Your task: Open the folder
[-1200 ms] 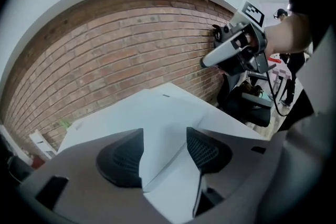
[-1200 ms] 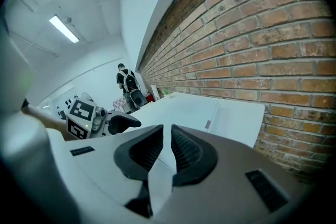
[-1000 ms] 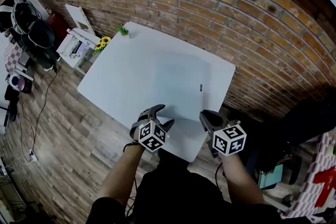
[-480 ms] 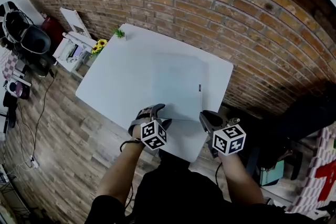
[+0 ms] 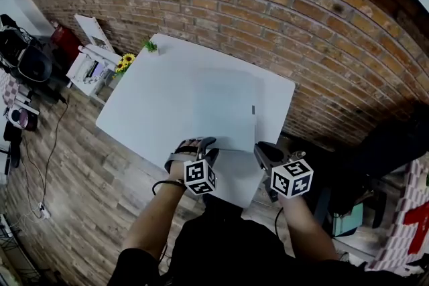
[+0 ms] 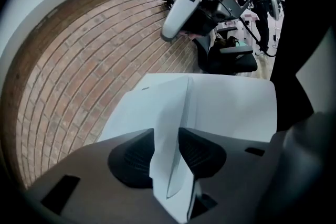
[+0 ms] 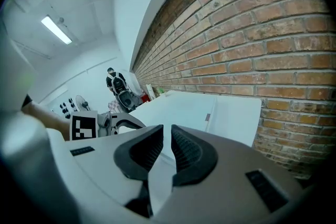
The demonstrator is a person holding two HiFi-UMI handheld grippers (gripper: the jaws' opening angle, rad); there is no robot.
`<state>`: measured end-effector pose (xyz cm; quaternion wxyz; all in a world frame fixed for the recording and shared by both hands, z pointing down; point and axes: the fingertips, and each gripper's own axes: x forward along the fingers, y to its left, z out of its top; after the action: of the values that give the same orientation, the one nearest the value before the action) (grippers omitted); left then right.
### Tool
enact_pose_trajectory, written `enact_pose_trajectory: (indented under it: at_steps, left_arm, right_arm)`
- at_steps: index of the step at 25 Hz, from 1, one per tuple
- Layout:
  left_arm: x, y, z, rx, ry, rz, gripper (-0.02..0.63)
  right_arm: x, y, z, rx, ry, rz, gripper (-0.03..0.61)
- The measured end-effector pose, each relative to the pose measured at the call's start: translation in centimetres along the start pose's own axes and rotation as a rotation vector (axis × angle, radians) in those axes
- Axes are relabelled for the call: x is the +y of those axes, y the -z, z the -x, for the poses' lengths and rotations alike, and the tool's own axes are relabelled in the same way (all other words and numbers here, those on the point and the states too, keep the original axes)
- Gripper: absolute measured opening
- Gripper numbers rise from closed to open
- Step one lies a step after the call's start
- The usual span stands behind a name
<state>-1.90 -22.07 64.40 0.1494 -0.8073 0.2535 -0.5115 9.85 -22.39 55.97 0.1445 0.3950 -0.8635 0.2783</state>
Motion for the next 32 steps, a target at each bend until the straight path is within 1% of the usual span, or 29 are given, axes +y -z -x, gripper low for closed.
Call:
enact_pose_trajectory:
  at_steps: [2, 5, 6, 9, 10, 14, 20, 26, 32]
  left_arm:
    - [0.6, -0.1, -0.1, 0.006, -0.028, -0.006, 0.143]
    - [1.0, -0.1, -0.5, 0.014, -0.039, -0.017, 0.132]
    - [1.1, 0.0, -0.7, 0.017, -0.037, -0.019, 0.120]
    - [1.2, 0.3, -1.3, 0.029, -0.031, -0.010, 0.049]
    - [1.3, 0.4, -1.4, 0.034, -0.032, -0.002, 0.048]
    - [1.8, 0.4, -1.6, 0.029, -0.031, 0.048, 0.039]
    - [3.1, -0.4, -0.6, -0.034, -0.052, 0.146, 0.028]
    - [4.4, -0.4, 0.6, -0.080, -0.068, 0.268, 0.026]
    - [5.1, -0.3, 1.3, -0.109, -0.082, 0.319, 0.019]
  right_arm:
    - [-0.1, 0.0, 0.1, -0.001, -0.002, -0.002, 0.061]
    - [-0.3, 0.0, 0.3, -0.002, -0.001, -0.006, 0.061]
    - [-0.3, 0.0, 0.3, -0.001, 0.001, -0.007, 0.061]
    - [-0.5, 0.0, 0.3, 0.002, 0.006, -0.010, 0.061]
    - [-0.6, 0.1, 0.3, 0.003, 0.008, -0.012, 0.061]
    - [-1.2, 0.3, 0.3, 0.007, 0.016, -0.022, 0.061]
    - [-1.8, 0.8, -0.4, 0.024, 0.026, -0.021, 0.061]
    - [-3.3, 3.0, -2.6, 0.106, 0.061, 0.007, 0.087]
    - [-4.8, 4.7, -5.4, 0.175, 0.086, -0.008, 0.133]
